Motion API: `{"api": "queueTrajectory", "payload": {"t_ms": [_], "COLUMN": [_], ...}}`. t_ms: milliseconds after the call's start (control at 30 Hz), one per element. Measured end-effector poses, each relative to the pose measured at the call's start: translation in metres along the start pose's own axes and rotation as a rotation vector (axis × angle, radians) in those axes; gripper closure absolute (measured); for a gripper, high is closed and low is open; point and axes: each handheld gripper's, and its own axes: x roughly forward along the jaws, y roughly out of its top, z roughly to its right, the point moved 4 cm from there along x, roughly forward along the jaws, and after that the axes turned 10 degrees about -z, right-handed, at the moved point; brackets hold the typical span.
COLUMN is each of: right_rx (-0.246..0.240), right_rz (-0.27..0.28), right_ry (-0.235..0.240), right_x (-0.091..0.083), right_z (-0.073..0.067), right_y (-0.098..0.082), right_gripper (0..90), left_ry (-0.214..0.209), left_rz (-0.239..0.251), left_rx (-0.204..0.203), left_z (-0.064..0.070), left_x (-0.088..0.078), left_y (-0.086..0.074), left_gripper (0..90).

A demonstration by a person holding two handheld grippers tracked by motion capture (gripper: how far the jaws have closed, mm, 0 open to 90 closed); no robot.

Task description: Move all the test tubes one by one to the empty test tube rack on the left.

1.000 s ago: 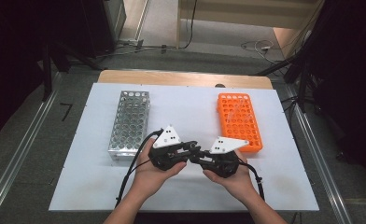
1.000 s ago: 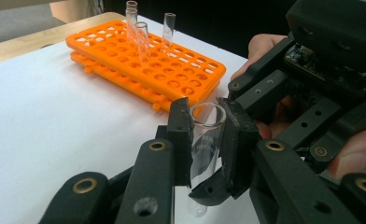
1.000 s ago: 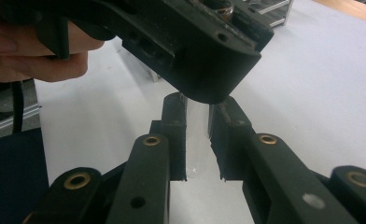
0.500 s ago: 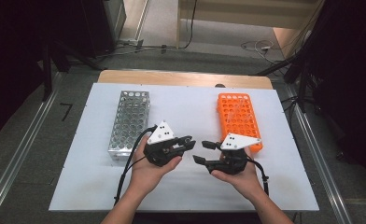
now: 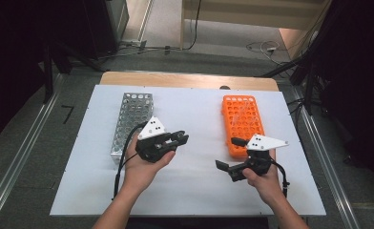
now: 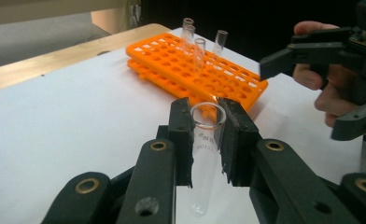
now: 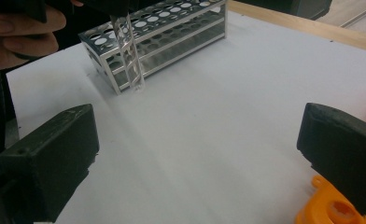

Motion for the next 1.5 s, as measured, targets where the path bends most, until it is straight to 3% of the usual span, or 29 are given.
{"api": "queueTrajectory", "payload": {"t_ms": [367, 600, 833, 1033, 1267, 1500], "right_rx": [0.035, 0.065, 0.100, 0.125, 0.147, 0.148], "right_rz": [0.006, 0.021, 0.026, 0.048, 0.026, 0.008], "right_ry": [-0.068, -0.119, -0.155, -0.151, -0.164, -0.168], "right_x": [-0.029, -0.044, -0.066, -0.082, -0.089, -0.092], "right_z": [0.017, 0.034, 0.045, 0.049, 0.054, 0.060], "right_y": [-0.023, -0.029, -0.046, -0.055, -0.069, -0.079], "right_gripper": [0.0, 0.0, 0.0, 0.0, 0.0, 0.0], "left_ry": [0.063, 0.101, 0.136, 0.172, 0.220, 0.244], "left_rz": [0.029, 0.026, 0.028, 0.046, 0.060, 0.064], "left_rx": [-0.025, -0.050, -0.051, -0.061, -0.071, -0.095], "left_z": [-0.029, -0.047, -0.058, -0.068, -0.089, -0.110], "left_x": [-0.017, -0.017, -0.024, -0.030, -0.037, -0.032], "left_y": [0.010, 0.012, 0.019, 0.025, 0.033, 0.039], "left_gripper": [76.3, 76.3, 76.3, 76.3, 76.3, 76.3]}}
